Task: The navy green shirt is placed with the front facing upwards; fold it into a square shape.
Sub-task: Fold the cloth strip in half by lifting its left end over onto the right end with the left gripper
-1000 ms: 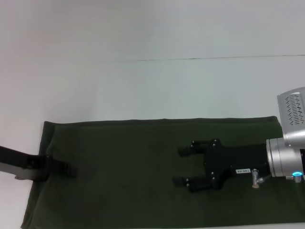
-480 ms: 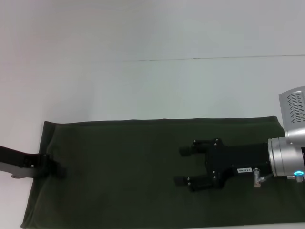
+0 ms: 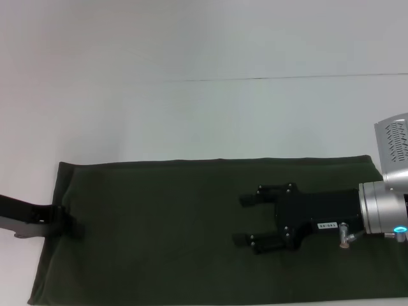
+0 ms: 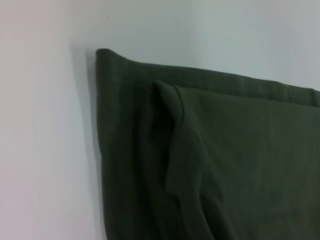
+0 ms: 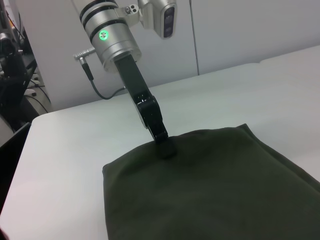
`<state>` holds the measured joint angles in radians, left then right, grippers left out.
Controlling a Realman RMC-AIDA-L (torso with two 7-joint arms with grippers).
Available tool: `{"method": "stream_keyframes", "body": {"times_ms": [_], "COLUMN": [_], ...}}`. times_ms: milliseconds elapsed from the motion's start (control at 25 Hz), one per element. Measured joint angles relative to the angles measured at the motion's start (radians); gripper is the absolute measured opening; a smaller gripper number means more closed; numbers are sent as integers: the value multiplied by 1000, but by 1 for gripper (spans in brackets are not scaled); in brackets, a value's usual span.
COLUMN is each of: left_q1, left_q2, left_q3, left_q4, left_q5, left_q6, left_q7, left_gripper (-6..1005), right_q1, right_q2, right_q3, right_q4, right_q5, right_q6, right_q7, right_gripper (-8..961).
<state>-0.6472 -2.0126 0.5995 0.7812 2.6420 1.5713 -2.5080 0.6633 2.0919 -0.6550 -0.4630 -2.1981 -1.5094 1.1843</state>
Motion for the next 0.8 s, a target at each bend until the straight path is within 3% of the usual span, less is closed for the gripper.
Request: {"method": "stream_keyframes", "body": {"times_ms": [720, 800], "left_q1": [6, 11], "left_q2": [1, -1], "left_q3": [-1, -1], "left_q4": [24, 45], "left_q5": [3, 3], "left_q6": [0, 0], "left_q7": [-25, -27], "left_gripper": [65, 96], "right_q1": [4, 3], "right_q2": [0, 0], "right_q3": [-3, -3], "right_q4": [0, 0], "right_q5": [0, 0], "right_q6": [-1, -2], "right_q7": [0, 0], "right_gripper": [856, 856]}}
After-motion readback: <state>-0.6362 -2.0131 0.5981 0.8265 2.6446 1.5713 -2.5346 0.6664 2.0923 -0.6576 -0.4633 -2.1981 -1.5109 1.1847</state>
